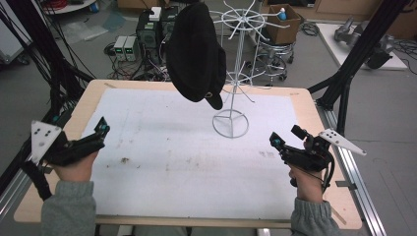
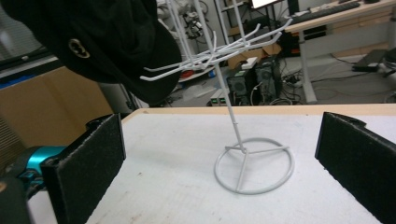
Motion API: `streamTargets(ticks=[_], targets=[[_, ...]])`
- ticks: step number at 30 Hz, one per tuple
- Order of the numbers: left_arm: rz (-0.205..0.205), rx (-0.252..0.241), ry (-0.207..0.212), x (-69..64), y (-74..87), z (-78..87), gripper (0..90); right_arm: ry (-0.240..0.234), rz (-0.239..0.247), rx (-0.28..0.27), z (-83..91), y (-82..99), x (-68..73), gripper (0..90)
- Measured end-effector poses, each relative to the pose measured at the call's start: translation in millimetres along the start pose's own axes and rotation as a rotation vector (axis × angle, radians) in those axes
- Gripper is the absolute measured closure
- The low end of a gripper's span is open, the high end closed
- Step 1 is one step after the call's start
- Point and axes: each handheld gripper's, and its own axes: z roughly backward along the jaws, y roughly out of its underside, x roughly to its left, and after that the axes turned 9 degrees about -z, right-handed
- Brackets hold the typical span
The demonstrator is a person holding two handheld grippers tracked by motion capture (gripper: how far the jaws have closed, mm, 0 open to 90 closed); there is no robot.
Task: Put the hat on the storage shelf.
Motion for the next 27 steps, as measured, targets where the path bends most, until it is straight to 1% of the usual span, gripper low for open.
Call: streamTargets(ticks=[2, 3, 4, 5, 6, 8, 11, 12, 14, 15, 19, 27], targets=[[0.018, 0.022, -0.016, 6.1, 15.4, 5.6, 1.7, 0.006, -0.003, 0.010, -1.3, 1.2, 0.1, 0.7], [0.024, 0.035, -0.028, 8.9, 22.8, 6.5, 1.7, 0.013, 0.004, 0.015, -2.4, 1.9, -0.1, 0.7], [0.027, 0.058, -0.025, 11.7, 28.6, 4.9, 1.7, 0.021, 0.006, 0.020, -3.7, 2.8, 0.1, 0.7], [0.029, 0.088, -0.012, 14.1, 32.2, 2.4, 1.7, 0.033, 0.010, 0.025, -5.2, 3.7, 0.4, 0.7], [0.029, 0.104, -0.007, 15.0, 35.0, 1.1, 1.7, 0.050, 0.019, 0.032, -6.9, 4.2, 0.6, 0.7], [0.016, 0.105, -0.004, 12.2, 39.9, 0.4, 1.7, 0.088, 0.049, 0.043, -9.8, 5.9, 2.1, 0.7], [-0.015, 0.119, 0.012, 4.4, 46.3, -2.0, 1.7, 0.169, 0.106, 0.062, -14.0, 8.6, 3.0, 0.6], [-0.020, 0.129, 0.014, 2.8, 48.0, -2.7, 1.7, 0.194, 0.118, 0.069, -15.3, 9.3, 2.8, 0.6], [-0.024, 0.137, 0.021, 1.8, 49.8, -2.9, 1.7, 0.216, 0.125, 0.083, -16.9, 10.1, 1.6, 0.6], [-0.020, 0.134, 0.019, 2.1, 49.7, -2.6, 1.7, 0.219, 0.121, 0.083, -16.8, 10.1, 1.5, 0.6], [0.003, 0.123, 0.016, 5.1, 47.1, 0.0, 1.7, 0.205, 0.119, 0.070, -15.3, 8.9, 1.4, 0.6], [0.003, 0.120, 0.021, 6.2, 44.1, 0.0, 1.7, 0.204, 0.102, 0.060, -13.4, 7.0, -1.2, 0.6]])
